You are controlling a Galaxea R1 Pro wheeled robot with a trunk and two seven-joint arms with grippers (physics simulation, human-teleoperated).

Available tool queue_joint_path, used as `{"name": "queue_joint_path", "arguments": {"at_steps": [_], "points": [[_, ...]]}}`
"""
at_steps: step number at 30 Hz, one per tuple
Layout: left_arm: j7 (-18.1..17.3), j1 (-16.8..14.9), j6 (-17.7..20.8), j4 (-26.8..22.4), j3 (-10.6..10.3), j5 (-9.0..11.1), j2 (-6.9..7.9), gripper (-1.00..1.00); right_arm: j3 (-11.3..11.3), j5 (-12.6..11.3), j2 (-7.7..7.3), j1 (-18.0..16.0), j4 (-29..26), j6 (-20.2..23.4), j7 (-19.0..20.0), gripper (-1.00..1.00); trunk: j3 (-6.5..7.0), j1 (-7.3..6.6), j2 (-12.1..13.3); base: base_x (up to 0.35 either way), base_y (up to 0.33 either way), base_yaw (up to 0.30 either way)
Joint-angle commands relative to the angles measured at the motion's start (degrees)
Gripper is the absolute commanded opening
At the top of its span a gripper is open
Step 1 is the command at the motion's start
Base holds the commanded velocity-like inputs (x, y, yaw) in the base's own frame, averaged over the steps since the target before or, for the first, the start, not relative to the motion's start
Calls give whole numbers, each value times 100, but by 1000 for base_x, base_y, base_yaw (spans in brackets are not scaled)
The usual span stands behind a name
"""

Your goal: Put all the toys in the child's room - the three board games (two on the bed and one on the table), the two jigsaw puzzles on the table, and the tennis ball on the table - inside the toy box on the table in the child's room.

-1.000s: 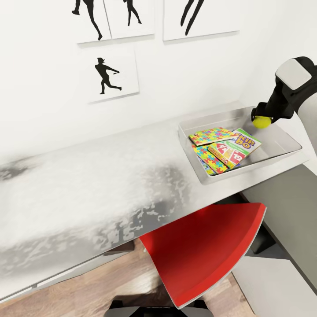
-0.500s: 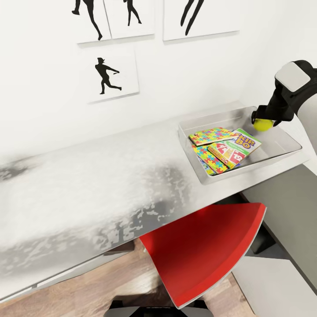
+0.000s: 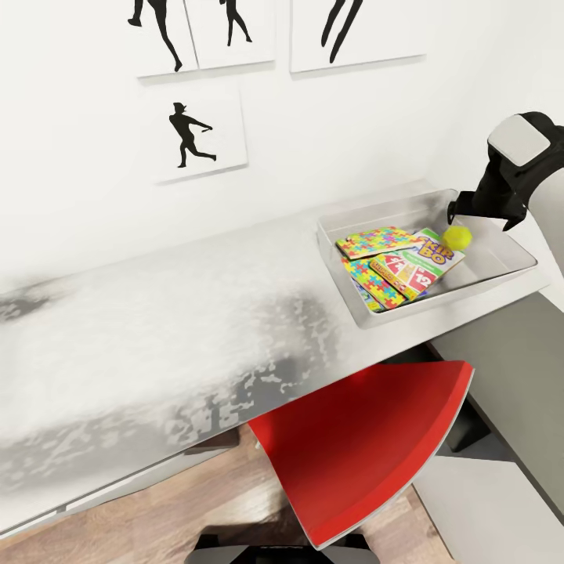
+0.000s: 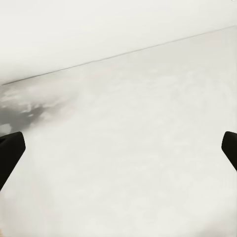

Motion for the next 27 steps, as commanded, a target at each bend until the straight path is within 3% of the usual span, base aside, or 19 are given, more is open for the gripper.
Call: {"name": "queue_joint_path", "arguments": {"at_steps": [1,20,24,27], "points": [[-20,-13,29,4,-7,-2,0,100,30,-62,-4,-2,-9,26,-43,100,-4,1,-4,0,0,0],[-20,-13,29,4,-10,1,0,100,20,-63,-5,-11,-9,26,-43,100,-4,1,-4,0,0,0],[-20,-13,29,4,-10,1,0,100,-98,-110,-47,-55,-5,26,-8,100,-4,1,-4,0,0,0],[-20,-13,29,4,0,1,8,100,-458,-126,-163,-150,-2,26,185,100,-4,1,-4,0,0,0]]}}
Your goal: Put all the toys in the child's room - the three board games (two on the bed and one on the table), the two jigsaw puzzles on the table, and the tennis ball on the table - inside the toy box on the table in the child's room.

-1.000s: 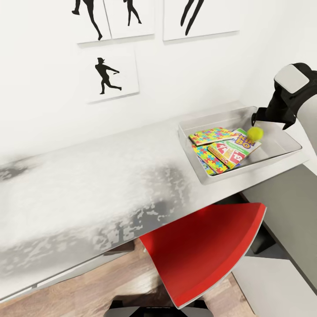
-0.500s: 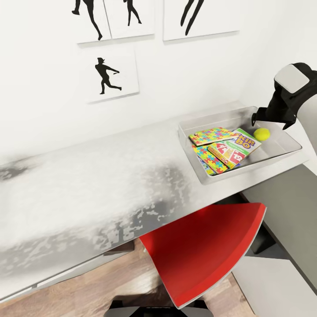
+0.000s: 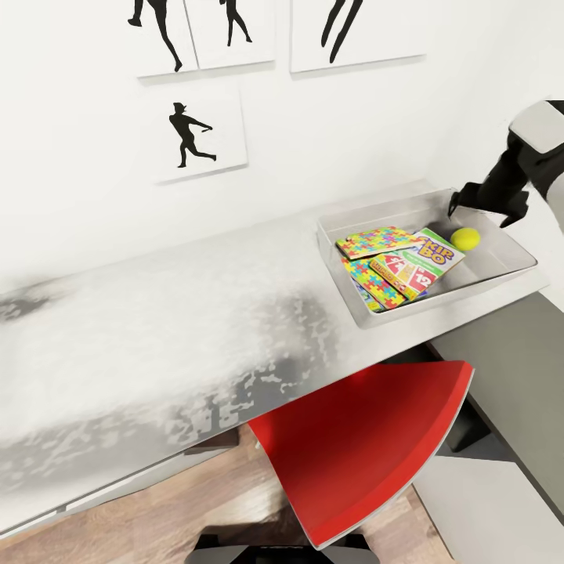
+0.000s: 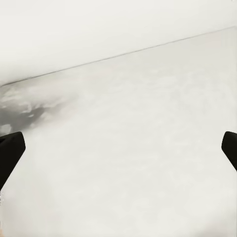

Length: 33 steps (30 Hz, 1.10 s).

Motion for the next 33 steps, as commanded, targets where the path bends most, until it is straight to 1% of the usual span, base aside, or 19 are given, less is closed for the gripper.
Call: {"name": "queue_joint_path", "arguments": {"at_steps": [1,3,5,6,8,10,14,19,25,33], "points": [[-20,-13,29,4,0,-4,15,100,-209,-65,-37,-52,-8,27,68,100,-4,1,-4,0,0,0],[-20,-13,29,4,27,-4,51,100,-731,-68,-74,-115,-7,27,204,100,-4,1,-4,0,0,0],[-21,-13,29,4,37,-4,143,100,-1141,-69,-89,-143,-11,27,260,100,-4,1,-4,0,0,0],[-21,-13,29,4,35,-4,207,100,-1275,-69,-93,-150,-13,27,277,100,-4,1,-4,0,0,0],[-20,-13,29,4,32,-4,297,100,-1432,-68,-97,-162,-21,27,302,100,-4,1,-4,0,0,0],[-25,-13,29,4,35,-2,335,100,-1502,-69,-92,-168,-43,27,316,100,-4,1,-4,0,0,0],[-81,-13,29,4,36,-3,357,100,-1586,-69,-81,-173,-80,27,325,100,-4,1,-4,0,0,0],[-120,-13,29,4,26,-4,354,100,-1603,-69,-92,-171,-116,27,325,100,-2,1,-4,0,0,-17],[-125,-13,29,4,35,0,360,100,-1614,-70,-91,-171,-120,27,325,100,23,1,-4,0,16,-167],[-126,-13,29,4,21,2,346,100,-1622,-70,-90,-164,-121,27,332,100,30,1,-4,0,3,-85]]}}
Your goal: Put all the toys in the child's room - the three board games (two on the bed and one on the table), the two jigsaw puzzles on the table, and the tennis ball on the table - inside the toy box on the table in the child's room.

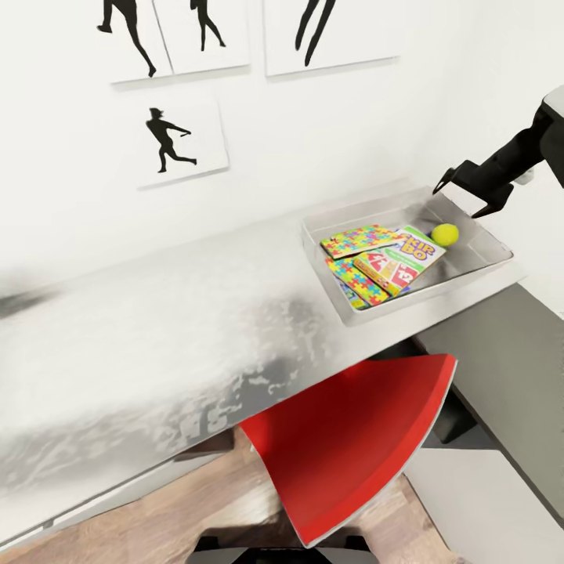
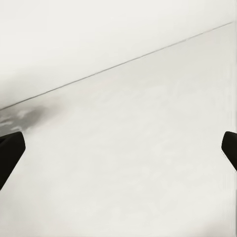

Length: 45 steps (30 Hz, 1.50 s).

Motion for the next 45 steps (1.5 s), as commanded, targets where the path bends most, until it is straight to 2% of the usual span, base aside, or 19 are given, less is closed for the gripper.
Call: {"name": "queue_joint_path", "arguments": {"at_steps": [1,6,23,45], "points": [[-19,-15,31,5,-8,0,-1,100,-27,-25,0,-3,-6,15,-52,100,-4,1,-4,0,0,-226],[-19,-15,31,5,-12,-3,-2,100,-27,-25,-1,-2,-6,15,-54,100,-4,1,-4,0,0,-184],[-20,-15,31,5,-13,-4,-11,100,-20,-25,-1,7,-6,15,-59,100,2,1,-4,-32,3,-19],[-27,-15,31,5,6,2,14,100,-27,-25,-3,7,-6,15,-59,100,117,1,-4,-132,44,-232]]}}
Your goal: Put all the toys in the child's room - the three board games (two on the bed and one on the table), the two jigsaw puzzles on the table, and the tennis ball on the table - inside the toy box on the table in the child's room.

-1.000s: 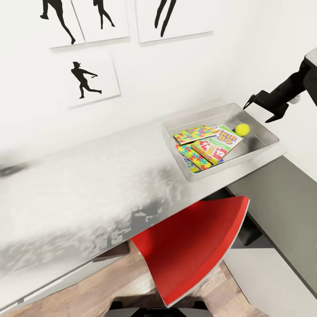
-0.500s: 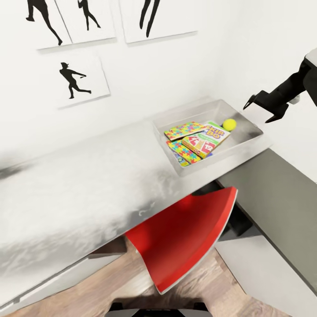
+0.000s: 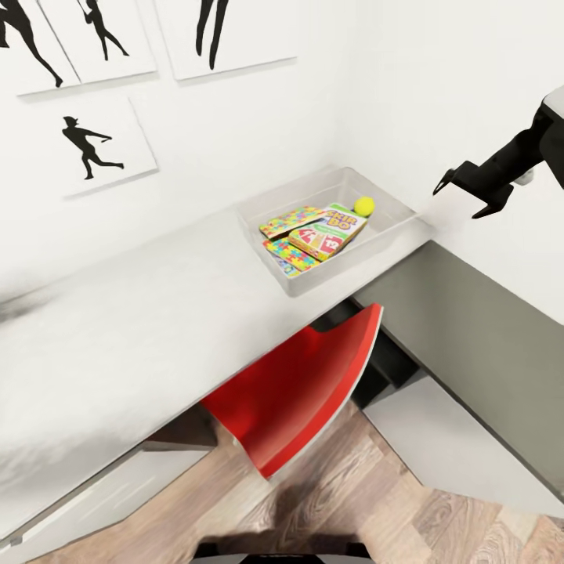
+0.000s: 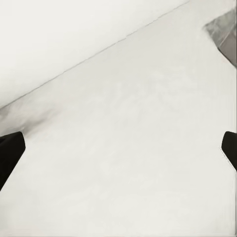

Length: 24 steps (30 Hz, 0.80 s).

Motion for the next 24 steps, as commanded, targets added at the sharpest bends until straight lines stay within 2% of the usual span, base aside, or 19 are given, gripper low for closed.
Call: {"name": "queue_joint_path", "arguments": {"at_steps": [1,24], "points": [[-20,-14,31,5,-7,-2,1,100,-23,-25,1,-3,-6,15,-53,100,1,1,-4,-16,10,-246],[-28,-14,31,5,-13,-9,-20,100,-14,-20,10,11,-6,15,-53,100,145,1,-4,-1,1,-235]]}}
